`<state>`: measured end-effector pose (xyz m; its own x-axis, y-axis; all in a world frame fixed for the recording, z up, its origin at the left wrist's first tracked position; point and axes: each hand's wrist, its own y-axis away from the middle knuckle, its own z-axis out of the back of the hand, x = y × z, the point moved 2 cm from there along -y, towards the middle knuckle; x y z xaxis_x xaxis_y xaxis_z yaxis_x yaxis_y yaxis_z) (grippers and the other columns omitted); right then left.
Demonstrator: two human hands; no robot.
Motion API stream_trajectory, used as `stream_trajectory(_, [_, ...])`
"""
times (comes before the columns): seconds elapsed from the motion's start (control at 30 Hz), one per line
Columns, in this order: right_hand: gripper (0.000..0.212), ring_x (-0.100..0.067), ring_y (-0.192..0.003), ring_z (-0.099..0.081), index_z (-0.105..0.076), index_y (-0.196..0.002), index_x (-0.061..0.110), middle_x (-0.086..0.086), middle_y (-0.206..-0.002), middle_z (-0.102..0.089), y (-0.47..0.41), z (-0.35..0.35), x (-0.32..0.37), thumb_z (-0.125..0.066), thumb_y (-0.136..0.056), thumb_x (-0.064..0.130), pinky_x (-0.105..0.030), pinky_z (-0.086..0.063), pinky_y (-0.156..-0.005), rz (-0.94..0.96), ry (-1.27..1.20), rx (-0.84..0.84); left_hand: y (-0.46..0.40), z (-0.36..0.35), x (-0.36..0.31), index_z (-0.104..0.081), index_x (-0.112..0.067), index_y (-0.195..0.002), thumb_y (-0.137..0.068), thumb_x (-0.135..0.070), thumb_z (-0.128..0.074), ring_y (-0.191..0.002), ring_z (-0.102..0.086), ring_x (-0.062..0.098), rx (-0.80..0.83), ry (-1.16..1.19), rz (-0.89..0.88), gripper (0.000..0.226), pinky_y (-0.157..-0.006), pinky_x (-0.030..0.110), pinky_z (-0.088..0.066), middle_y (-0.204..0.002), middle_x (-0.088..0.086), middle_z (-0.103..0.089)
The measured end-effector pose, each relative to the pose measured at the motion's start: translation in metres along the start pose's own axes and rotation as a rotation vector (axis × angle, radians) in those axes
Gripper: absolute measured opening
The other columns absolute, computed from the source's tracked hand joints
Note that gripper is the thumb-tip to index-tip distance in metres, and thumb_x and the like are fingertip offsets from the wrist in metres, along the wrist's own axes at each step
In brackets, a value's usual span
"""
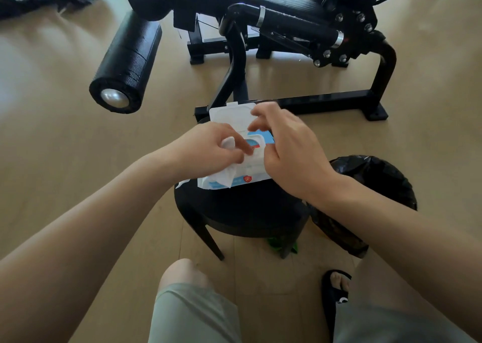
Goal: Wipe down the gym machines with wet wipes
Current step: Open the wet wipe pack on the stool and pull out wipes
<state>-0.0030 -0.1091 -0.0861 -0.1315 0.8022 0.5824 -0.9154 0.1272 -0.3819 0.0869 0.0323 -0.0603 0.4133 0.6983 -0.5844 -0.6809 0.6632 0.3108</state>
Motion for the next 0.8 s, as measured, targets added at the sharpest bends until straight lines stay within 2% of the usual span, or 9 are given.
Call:
stream_trajectory(0.17, [0.057, -0.032, -0.121, -0.058, -0.048, -0.143, 0.010, -0.012, -0.126, -0.068, 0.016, -0.012, -0.002, -0.063, -0.088, 0.003, -0.042, -0.044, -0.107, 0.035, 0.141, 0.170, 0.003, -0.004, 0.015, -0.076, -0.032, -0.115, -0.095, -0.019, -0.060, -0.114, -0.053, 0.006, -0.050, -0.097, -0.140, 0.029, -0.087, 0.015, -0.040, -0.120, -0.019, -0.059])
stream_trajectory(0.27, [0.055, -0.035, -0.110, -0.066, -0.058, -0.134, 0.002, -0.014, -0.116, -0.073, 0.023, -0.016, -0.006, -0.073, -0.081, 0.002, -0.044, -0.051, -0.100, 0.148, 0.243, 0.135, 0.004, -0.003, 0.023, -0.075, -0.031, -0.111, -0.095, -0.022, -0.061, -0.109, -0.051, 0.005, -0.100, -0.161, -0.190, 0.023, -0.085, 0.013, -0.036, -0.115, -0.019, -0.058])
stream_trajectory(0.37, [0.057, -0.031, -0.105, -0.067, -0.059, -0.133, 0.005, -0.011, -0.111, -0.075, 0.022, -0.020, -0.008, -0.078, -0.078, 0.005, -0.041, -0.052, -0.097, 0.199, 0.295, 0.139, 0.005, -0.001, 0.026, -0.075, -0.032, -0.109, -0.095, -0.029, -0.062, -0.107, -0.051, 0.003, -0.021, -0.217, -0.192, 0.020, -0.090, 0.020, -0.037, -0.118, -0.019, -0.057])
stream_trajectory(0.47, [0.053, -0.025, -0.105, -0.065, -0.052, -0.136, 0.012, -0.004, -0.109, -0.072, 0.009, -0.013, -0.010, -0.063, -0.086, 0.000, -0.045, -0.055, -0.095, 0.009, 0.073, 0.029, 0.005, 0.010, 0.026, -0.073, -0.028, -0.091, -0.093, -0.029, -0.068, -0.090, -0.055, -0.003, -0.252, -0.090, -0.174, 0.005, -0.075, 0.012, -0.040, -0.099, -0.015, -0.062])
stream_trajectory(0.53, [0.051, -0.016, -0.104, -0.062, -0.049, -0.133, 0.015, 0.003, -0.111, -0.066, -0.001, -0.004, -0.015, -0.054, -0.086, -0.005, -0.042, -0.056, -0.090, -0.127, -0.064, -0.131, 0.004, 0.020, 0.032, -0.064, -0.022, -0.093, -0.092, -0.034, -0.070, -0.079, -0.055, 0.001, -0.452, 0.065, 0.007, 0.013, -0.064, 0.015, -0.040, -0.090, -0.011, -0.060])
stream_trajectory(0.6, [0.061, -0.011, -0.113, -0.056, -0.044, -0.141, 0.018, 0.003, -0.125, -0.060, -0.010, -0.001, -0.017, -0.051, -0.086, -0.008, -0.033, -0.052, -0.095, -0.237, -0.167, -0.136, 0.003, 0.022, 0.039, -0.059, -0.024, -0.115, -0.090, -0.042, -0.070, -0.088, -0.059, 0.009, -0.408, 0.200, 0.209, 0.032, -0.069, 0.026, -0.046, -0.102, -0.004, -0.063])
stream_trajectory(0.67, [0.073, -0.009, -0.130, -0.048, -0.033, -0.153, 0.024, 0.004, -0.147, -0.052, -0.016, -0.005, -0.018, -0.048, -0.089, -0.007, -0.017, -0.043, -0.095, -0.368, -0.317, 0.020, 0.001, 0.020, 0.038, -0.056, -0.030, -0.132, -0.091, -0.038, -0.070, -0.104, -0.064, 0.014, -0.305, 0.254, 0.203, 0.044, -0.078, 0.030, -0.053, -0.116, -0.005, -0.067])
stream_trajectory(0.73, [0.073, -0.005, -0.131, -0.046, -0.032, -0.156, 0.025, 0.006, -0.147, -0.053, -0.019, -0.011, -0.020, -0.047, -0.092, -0.006, -0.010, -0.043, -0.088, -0.433, -0.461, 0.087, 0.004, 0.022, 0.030, -0.063, -0.030, -0.125, -0.093, -0.030, -0.068, -0.101, -0.066, 0.009, -0.285, 0.250, 0.089, 0.032, -0.072, 0.024, -0.052, -0.110, -0.010, -0.070])
stream_trajectory(0.8, [0.057, -0.005, -0.117, -0.056, -0.047, -0.145, 0.020, 0.007, -0.125, -0.064, -0.015, -0.009, -0.018, -0.048, -0.092, -0.003, -0.017, -0.050, -0.092, -0.331, -0.394, -0.011, 0.009, 0.024, 0.026, -0.070, -0.026, -0.103, -0.094, -0.030, -0.067, -0.093, -0.064, 0.007, -0.272, 0.187, -0.018, 0.010, -0.071, 0.024, -0.048, -0.099, -0.009, -0.069])
